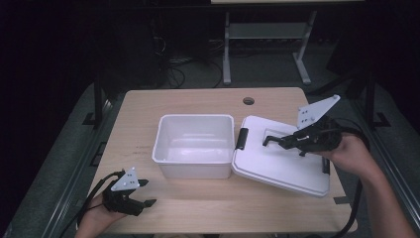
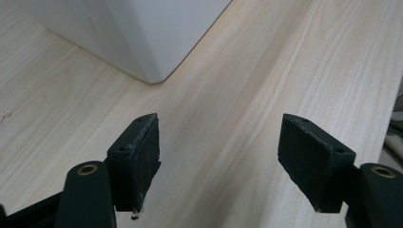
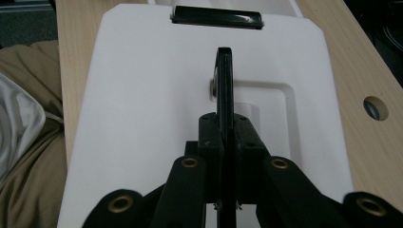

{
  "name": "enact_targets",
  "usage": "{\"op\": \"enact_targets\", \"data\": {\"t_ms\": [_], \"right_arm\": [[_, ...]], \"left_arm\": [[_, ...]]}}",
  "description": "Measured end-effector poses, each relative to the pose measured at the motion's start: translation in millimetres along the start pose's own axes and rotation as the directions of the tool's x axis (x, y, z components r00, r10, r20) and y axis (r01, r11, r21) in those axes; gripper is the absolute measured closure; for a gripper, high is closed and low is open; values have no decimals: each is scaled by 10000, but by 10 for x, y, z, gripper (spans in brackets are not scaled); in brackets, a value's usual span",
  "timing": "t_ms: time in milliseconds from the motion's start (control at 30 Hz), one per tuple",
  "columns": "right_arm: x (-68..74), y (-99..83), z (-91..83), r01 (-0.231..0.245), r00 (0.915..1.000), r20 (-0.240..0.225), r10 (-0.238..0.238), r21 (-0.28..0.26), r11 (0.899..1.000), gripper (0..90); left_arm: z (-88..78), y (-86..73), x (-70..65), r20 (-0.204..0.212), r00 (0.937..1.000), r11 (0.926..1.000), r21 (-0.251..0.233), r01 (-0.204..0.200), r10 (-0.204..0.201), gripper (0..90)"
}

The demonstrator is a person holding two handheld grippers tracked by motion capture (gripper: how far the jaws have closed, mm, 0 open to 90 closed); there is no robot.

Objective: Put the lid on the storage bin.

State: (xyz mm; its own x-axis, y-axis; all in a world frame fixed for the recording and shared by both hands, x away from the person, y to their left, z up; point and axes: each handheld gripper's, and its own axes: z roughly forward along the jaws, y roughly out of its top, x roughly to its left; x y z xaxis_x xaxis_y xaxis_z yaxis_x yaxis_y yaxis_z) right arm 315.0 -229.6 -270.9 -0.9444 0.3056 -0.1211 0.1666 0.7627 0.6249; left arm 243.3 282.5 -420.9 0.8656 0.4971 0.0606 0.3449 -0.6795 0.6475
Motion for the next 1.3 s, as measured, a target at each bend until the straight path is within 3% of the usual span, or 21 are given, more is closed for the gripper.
{"op": "enact_targets", "data": {"t_ms": [333, 1300], "right_arm": [[-21, 82, 25, 13, 9999, -118, -15, -183, 9998, 839], [-46, 632, 350, 607, 9959, -672, -613, -101, 9981, 839]], "left_arm": [[0, 1, 1, 36, 10000, 10000, -22, 24, -24, 296], [-4, 16, -2, 202, 9998, 9998, -199, -22, 26, 296]]}}
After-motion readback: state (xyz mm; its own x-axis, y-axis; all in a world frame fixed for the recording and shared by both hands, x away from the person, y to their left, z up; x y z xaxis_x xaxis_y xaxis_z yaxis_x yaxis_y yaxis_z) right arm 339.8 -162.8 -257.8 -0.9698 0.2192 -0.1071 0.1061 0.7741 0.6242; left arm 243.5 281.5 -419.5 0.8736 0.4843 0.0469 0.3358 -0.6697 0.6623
